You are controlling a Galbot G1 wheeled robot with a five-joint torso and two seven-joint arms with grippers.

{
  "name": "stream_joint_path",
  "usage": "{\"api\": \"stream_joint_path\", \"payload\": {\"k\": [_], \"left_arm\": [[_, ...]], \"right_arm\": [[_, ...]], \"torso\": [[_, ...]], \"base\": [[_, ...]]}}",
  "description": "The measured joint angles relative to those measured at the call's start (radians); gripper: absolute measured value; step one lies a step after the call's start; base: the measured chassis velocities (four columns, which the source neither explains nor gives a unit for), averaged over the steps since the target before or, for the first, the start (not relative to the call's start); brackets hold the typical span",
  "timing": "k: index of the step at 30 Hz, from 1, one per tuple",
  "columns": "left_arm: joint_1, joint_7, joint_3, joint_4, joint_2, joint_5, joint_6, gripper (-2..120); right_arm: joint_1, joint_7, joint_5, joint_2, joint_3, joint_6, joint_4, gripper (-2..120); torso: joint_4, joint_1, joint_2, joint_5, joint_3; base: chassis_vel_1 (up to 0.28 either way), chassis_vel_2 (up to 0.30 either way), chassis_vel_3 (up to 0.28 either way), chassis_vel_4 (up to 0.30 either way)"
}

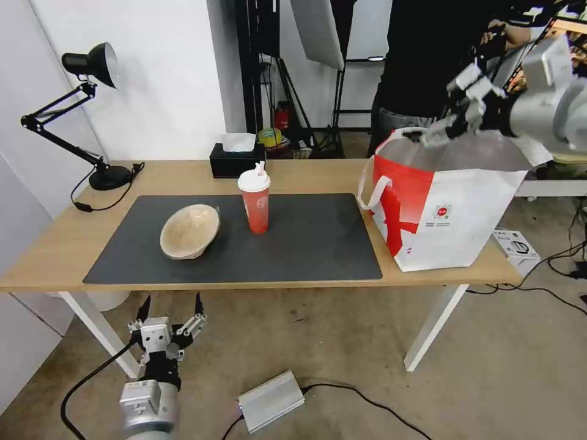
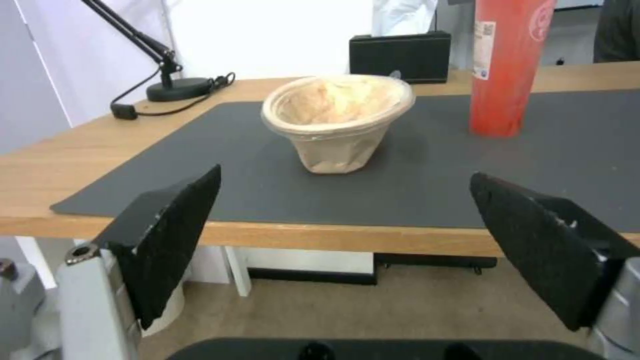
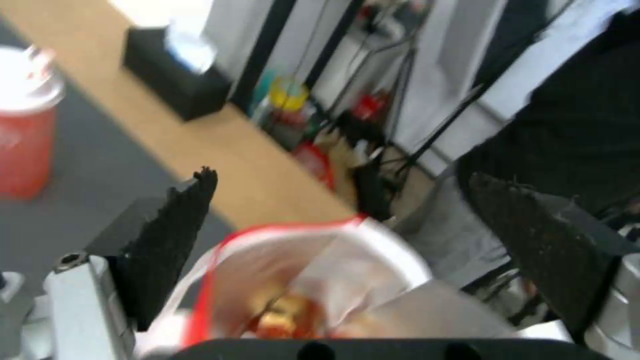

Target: Pick up the trash from the table and place it into the takeout bag.

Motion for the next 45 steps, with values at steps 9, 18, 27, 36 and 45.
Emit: {"api": "stream_joint_path", "payload": {"k": [9, 18, 27, 36, 45], "left_arm": [[0.002, -0.001, -0.011, -0.007, 0.000, -0.008, 0.001, 100], [0.004, -0.002, -0.017, -0.008, 0.000, -0.009, 0.001, 100], [0.003, -0.003, -0.019, -0.003, 0.000, -0.010, 0.001, 100], [0.002, -0.005, -0.022, 0.006, -0.001, -0.009, 0.000, 100], [0.000, -0.006, -0.028, 0.024, -0.001, -0.008, -0.008, 100]], "right_arm": [[0.079, 0.239, 0.116, 0.105, -0.002, 0.000, 0.029, 100], [0.044, 0.462, 0.431, 0.194, -0.011, 0.128, 0.163, 100], [-0.106, 0.583, 0.499, 0.258, -0.021, 0.271, 0.290, 100], [-0.422, 0.625, 0.288, 0.209, 0.060, 0.335, 0.392, 100], [-0.853, 0.640, -0.001, 0.112, 0.338, 0.379, 0.498, 100]], "torso": [[-0.0001, 0.000, 0.000, -0.0001, 0.000], [0.0000, 0.000, 0.000, -0.0002, 0.000], [0.0001, 0.000, 0.000, -0.0002, 0.000], [-0.0002, 0.000, 0.000, 0.0003, 0.000], [-0.0001, 0.000, 0.000, 0.0000, 0.000]], "base": [[0.000, 0.000, 0.000, 0.000], [0.000, 0.000, 0.000, 0.000], [0.000, 0.000, 0.000, 0.000], [0.000, 0.000, 0.000, 0.000], [0.000, 0.000, 0.000, 0.000]]}}
